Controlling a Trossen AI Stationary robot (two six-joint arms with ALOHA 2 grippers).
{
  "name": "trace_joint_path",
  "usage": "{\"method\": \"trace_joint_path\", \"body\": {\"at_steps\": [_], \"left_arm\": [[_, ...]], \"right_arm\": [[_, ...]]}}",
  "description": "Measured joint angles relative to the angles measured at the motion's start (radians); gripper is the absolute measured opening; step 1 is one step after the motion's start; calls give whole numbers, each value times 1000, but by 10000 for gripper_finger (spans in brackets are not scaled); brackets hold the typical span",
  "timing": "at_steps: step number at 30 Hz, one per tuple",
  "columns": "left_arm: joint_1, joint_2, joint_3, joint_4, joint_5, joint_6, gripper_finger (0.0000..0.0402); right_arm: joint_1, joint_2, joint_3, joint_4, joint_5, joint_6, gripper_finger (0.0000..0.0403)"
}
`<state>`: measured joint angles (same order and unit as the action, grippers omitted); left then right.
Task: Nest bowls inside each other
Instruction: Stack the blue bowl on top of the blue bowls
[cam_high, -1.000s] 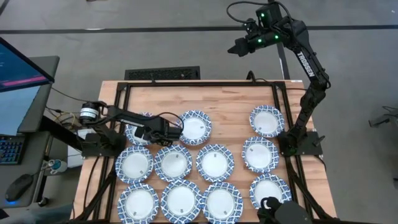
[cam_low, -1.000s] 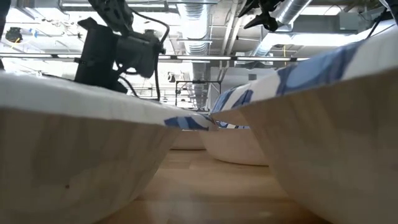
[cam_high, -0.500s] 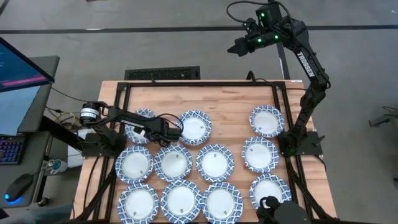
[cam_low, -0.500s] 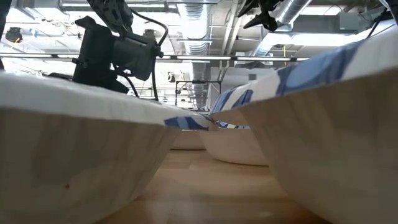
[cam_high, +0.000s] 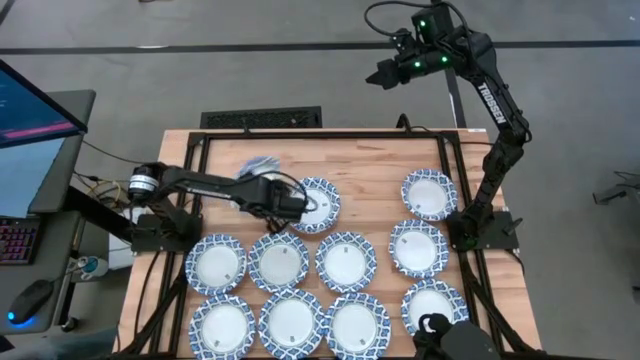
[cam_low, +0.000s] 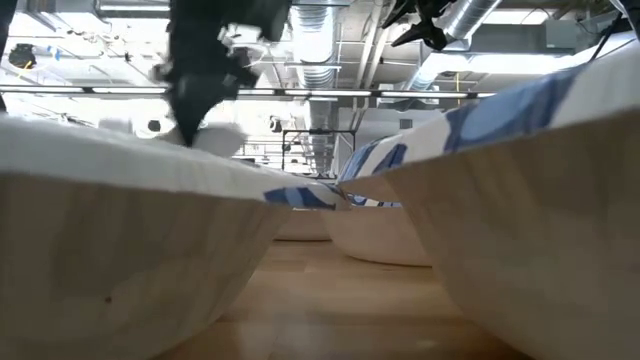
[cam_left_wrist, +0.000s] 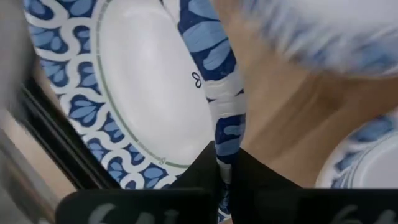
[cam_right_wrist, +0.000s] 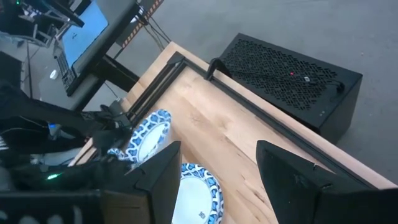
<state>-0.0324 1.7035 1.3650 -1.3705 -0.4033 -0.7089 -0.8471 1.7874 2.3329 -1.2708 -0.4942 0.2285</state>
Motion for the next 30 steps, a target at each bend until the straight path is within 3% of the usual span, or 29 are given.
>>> {"method": "trace_joint_path", "body": {"at_steps": [4,7,10,13,20,30], "left_arm": [[-36,-1,152,61,-81,437,0],[-61,-1,191,143,-39,772,0],[-62,4,185,115,18,963,0],[-51,35,174,110,8,1037,0],[-60,129,134,196,-128,1237,0],[-63,244,134,325,-34,1159,0]], "right_arm": [[0,0,0,0,1,7,230],[0,0,0,-2,1,9,230],[0,0,0,-17,0,29,230],[0,0,0,-43,-1,33,230],[0,0,0,-62,-1,33,230],[-4,0,0,-62,-1,33,230]]}}
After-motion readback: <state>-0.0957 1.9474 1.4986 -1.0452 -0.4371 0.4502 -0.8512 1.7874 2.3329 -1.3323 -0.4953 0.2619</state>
